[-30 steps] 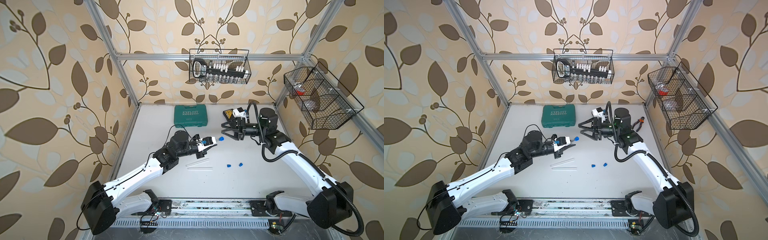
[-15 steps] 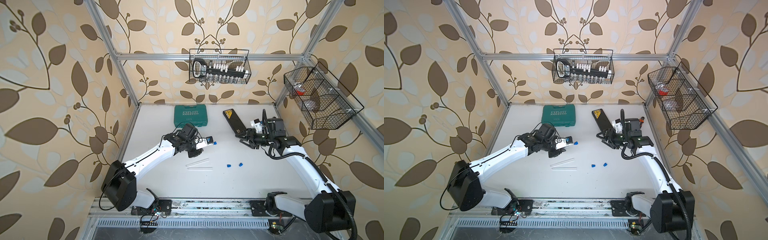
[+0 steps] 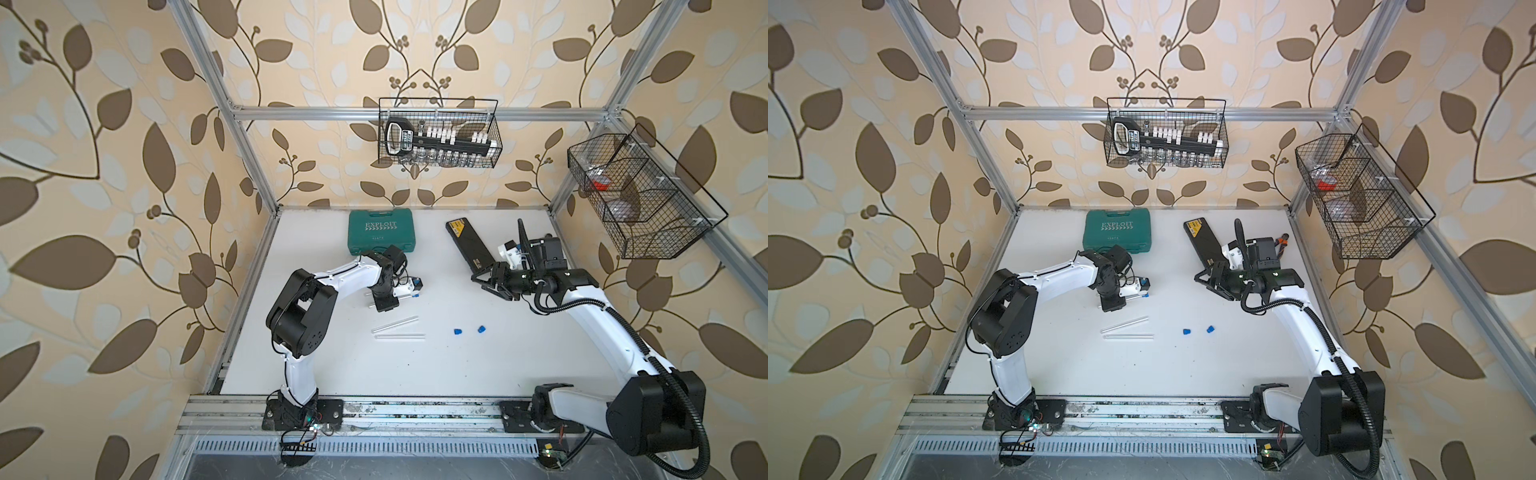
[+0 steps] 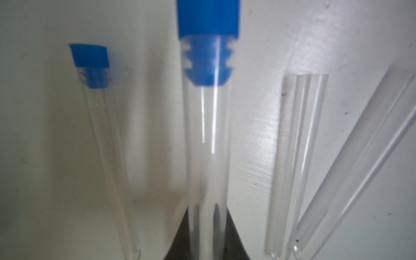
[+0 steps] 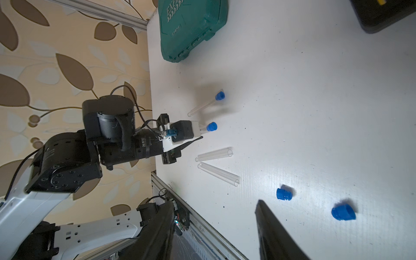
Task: Insert stoppers into test tubes
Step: Place the test tube at the center of the board.
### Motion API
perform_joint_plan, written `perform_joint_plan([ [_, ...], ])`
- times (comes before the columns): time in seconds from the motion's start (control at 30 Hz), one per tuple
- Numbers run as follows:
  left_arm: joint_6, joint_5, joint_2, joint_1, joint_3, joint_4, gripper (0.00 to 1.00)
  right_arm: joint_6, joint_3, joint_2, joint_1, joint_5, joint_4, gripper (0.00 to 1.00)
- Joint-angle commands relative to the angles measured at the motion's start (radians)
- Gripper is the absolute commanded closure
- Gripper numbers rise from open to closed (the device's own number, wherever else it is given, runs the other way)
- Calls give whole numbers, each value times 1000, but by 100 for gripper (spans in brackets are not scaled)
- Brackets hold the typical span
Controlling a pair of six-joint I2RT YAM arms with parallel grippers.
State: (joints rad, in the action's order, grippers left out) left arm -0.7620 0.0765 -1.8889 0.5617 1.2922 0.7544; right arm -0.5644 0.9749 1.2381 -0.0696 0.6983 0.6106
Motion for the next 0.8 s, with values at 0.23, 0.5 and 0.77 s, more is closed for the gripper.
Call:
perform_joint_plan([
  [0.23, 36, -44, -100, -11, 109, 52, 100, 21, 26, 12, 0, 1, 18, 45],
  [0.5, 53, -53, -141, -17, 148, 73, 92, 21, 24, 11, 0, 0, 18, 46],
  [0.77, 55, -82, -128, -16, 142, 47, 80, 22, 24, 11, -1, -3, 21, 48],
])
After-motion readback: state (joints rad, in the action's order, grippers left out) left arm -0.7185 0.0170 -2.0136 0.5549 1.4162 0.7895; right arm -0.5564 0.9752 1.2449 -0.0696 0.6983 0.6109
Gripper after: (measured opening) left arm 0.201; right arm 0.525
